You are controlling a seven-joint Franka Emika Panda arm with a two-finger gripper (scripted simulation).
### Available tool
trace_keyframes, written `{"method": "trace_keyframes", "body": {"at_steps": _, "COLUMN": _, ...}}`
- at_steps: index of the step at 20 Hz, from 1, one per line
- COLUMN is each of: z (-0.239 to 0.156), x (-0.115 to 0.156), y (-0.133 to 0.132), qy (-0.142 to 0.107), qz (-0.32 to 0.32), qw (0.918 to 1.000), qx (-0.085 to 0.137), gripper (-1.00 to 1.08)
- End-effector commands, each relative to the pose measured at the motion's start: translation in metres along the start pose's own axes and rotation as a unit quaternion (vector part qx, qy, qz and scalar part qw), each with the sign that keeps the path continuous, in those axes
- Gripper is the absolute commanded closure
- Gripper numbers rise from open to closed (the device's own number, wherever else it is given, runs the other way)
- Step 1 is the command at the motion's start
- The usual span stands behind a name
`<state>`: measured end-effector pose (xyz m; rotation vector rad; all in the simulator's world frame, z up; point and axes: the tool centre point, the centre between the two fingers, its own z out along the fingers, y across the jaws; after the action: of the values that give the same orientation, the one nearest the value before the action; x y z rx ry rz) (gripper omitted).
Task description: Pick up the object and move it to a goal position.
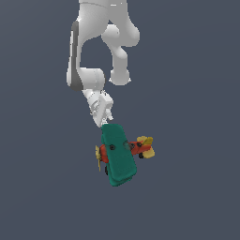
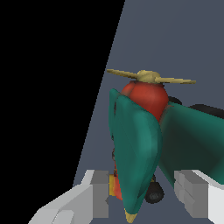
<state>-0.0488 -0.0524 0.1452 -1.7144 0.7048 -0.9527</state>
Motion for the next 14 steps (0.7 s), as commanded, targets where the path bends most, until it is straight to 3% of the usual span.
{"method": "trace_keyframes", "body": {"at_steps": 1, "z": 0.0, "x": -0.002, "y": 0.001, "qy": -0.001, "qz": 0.0, "qw": 1.0, "qx": -0.002, "gripper": -0.2}}
{"method": "trace_keyframes", "body": {"at_steps": 14, "z": 0.033, "x": -0.003, "y": 0.001, "qy": 0.0, "qz": 0.001, "qw": 1.0, "qx": -0.001, "gripper": -0.2}}
